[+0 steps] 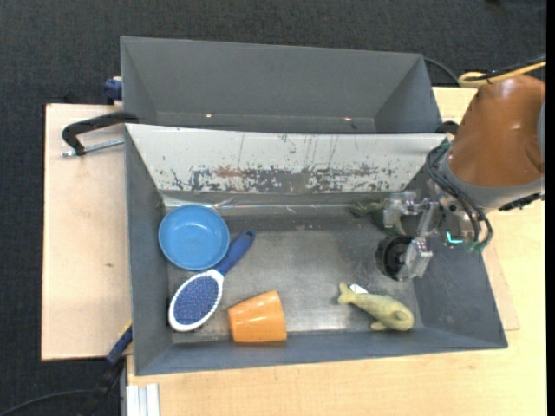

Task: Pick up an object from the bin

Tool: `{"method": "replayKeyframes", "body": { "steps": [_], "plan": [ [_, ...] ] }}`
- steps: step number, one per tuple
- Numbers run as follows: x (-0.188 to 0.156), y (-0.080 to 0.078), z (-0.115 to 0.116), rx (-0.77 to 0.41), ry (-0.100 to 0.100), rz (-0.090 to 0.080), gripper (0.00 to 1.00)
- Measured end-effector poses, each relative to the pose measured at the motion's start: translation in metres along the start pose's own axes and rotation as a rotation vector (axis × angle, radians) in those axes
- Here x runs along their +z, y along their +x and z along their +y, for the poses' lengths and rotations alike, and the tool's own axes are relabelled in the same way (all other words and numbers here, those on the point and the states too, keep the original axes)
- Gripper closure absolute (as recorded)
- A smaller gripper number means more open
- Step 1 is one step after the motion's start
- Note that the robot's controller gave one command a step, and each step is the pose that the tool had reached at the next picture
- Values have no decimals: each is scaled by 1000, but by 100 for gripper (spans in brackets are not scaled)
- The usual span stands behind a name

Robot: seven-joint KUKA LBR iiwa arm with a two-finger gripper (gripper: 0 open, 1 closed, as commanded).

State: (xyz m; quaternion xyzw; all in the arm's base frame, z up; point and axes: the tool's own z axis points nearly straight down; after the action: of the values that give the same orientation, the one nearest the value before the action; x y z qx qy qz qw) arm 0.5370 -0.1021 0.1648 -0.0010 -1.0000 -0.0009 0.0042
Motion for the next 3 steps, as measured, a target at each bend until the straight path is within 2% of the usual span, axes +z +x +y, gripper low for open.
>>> {"method": "replayKeyframes", "body": {
  "steps": [1,2,3],
  "plan": [
    [73,-13,-51,-231,1,-3,0],
    [71,-14,-50,-234,2,-8,100],
    [-70,-3,-42,-256,8,-24,100]
  ]
}}
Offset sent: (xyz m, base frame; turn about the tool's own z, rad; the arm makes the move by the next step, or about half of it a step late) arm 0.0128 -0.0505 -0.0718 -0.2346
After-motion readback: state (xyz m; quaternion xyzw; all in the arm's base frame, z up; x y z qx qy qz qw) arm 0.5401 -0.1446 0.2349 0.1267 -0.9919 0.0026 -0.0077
